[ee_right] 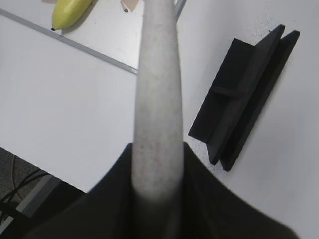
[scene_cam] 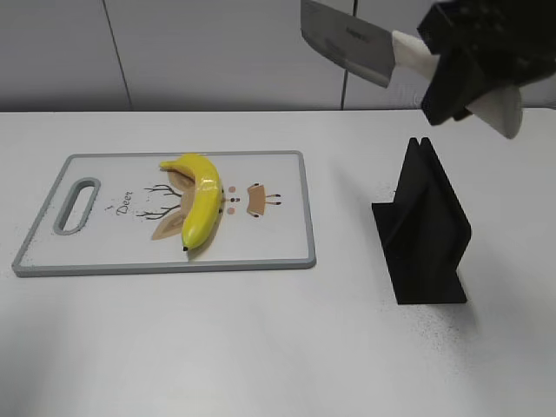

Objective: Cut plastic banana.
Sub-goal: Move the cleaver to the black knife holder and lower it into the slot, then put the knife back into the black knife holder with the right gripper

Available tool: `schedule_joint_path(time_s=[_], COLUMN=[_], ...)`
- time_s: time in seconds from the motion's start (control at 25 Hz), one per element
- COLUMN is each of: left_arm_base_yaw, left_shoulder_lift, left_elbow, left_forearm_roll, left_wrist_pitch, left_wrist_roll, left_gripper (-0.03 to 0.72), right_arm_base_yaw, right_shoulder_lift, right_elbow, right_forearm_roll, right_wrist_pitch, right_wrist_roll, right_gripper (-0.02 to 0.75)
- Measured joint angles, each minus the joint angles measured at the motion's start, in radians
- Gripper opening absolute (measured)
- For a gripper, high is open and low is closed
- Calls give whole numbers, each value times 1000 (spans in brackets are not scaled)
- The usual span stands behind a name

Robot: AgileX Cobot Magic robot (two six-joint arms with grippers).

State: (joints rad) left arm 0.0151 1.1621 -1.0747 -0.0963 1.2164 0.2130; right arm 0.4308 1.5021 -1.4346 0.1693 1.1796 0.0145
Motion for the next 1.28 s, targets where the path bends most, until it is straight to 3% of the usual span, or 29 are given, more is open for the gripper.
schedule_joint_path(time_s=[0.32,0.72,1.0,1.28], left_arm_base_yaw=[0,0,0,0], left_shoulder_lift=[-342,-814,-1075,-1168], left_elbow=[243,472,522,578], left_forearm_roll=[2,7,7,7], left_wrist_pitch=[2,-39,-37,-80], left_wrist_roll=[-1,-1,-1,-1], left_gripper=[589,585,581,579], right_arm_base_yaw=[0,0,0,0], right_shoulder_lift=[-195,-358,-437,-476], right_elbow=[292,508,578,630], right_forearm_roll=[0,-1,-32,-117], right_wrist_pitch=[-161,-255,-288,-313], right_wrist_roll=[59,85,124,242], right_gripper=[162,162,162,162])
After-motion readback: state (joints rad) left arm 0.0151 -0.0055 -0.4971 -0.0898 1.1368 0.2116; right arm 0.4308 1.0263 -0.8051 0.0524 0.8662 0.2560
